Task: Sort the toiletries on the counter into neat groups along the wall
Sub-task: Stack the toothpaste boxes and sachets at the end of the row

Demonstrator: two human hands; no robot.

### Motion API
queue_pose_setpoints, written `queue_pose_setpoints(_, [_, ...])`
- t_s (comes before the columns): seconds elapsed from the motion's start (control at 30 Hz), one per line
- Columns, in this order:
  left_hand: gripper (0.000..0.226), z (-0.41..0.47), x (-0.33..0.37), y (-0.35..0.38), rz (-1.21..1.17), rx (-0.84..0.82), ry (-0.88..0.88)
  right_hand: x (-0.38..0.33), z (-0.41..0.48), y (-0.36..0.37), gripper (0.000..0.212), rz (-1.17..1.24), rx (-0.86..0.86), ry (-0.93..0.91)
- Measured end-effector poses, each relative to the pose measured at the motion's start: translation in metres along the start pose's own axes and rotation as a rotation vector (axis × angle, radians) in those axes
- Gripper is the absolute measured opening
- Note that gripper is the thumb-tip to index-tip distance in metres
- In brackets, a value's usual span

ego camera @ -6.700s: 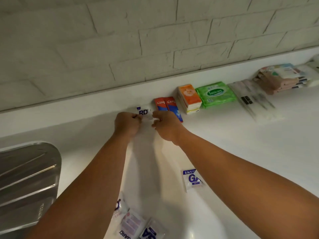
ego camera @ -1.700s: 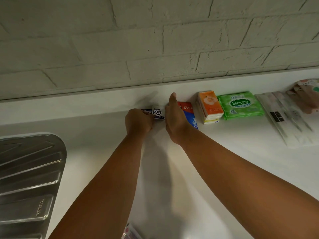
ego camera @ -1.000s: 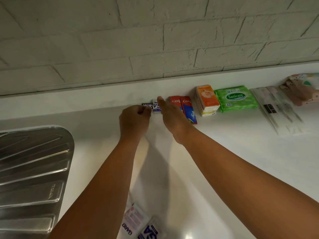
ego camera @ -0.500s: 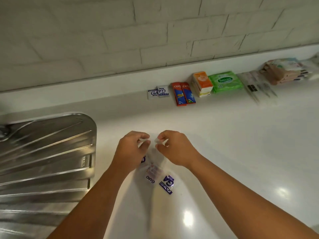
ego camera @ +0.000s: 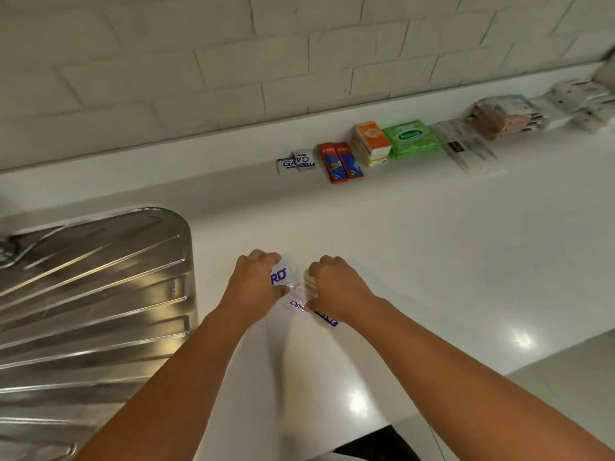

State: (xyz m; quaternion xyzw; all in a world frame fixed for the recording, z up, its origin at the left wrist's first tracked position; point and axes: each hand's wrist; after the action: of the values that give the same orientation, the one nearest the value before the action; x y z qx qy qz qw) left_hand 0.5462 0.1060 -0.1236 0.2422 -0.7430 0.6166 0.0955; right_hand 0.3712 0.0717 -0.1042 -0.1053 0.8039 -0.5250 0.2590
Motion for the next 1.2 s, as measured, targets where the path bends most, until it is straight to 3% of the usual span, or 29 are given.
queue_pose_setpoints(0.23, [0.064,0.014,0.004,-0.010,0.074,-0.149,-0.060,-0.002,0.009,0.001,0.033,0.012,-0.080,0.053])
queue_pose_setpoints(0.4, [0.046,0.022,0.010,-0.022,0.123,-0.235,-0.033,0.005,0.014,0.001,0.018,0.030,-0.106,0.054])
queue_pose_setpoints(0.7, [0.014,0.036,0.024,-0.020,-0.216,-0.026,-0.069,0.041,0.019,-0.022,0.021,0.361,-0.057,-0.022])
queue_pose_setpoints(0.8, [0.021,0.047,0.035,-0.022,-0.421,0.018,-0.103,0.062,0.025,-0.030,0.024,0.611,0.044,0.075])
queue_pose_setpoints(1.03, [0.042,0.073,0.064,-0.025,-0.623,0.096,-0.147,0.092,0.046,-0.050,0.010,1.231,0.219,0.200])
queue_pose_setpoints(1.2, [0.024,0.104,0.074,-0.018,-0.867,0.232,-0.243,0.102,0.070,-0.070,0.011,1.454,0.240,0.200])
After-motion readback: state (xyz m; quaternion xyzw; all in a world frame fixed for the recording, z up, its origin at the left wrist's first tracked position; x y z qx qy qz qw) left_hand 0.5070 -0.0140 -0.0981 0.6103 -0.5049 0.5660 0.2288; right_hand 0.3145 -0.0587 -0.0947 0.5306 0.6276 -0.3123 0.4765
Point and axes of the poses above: each hand's wrist, its own z-axis towards the middle knuckle, its own y-axis out of the palm, x = y × z, and after that the axes turned 3 degrees about -y, right-handed
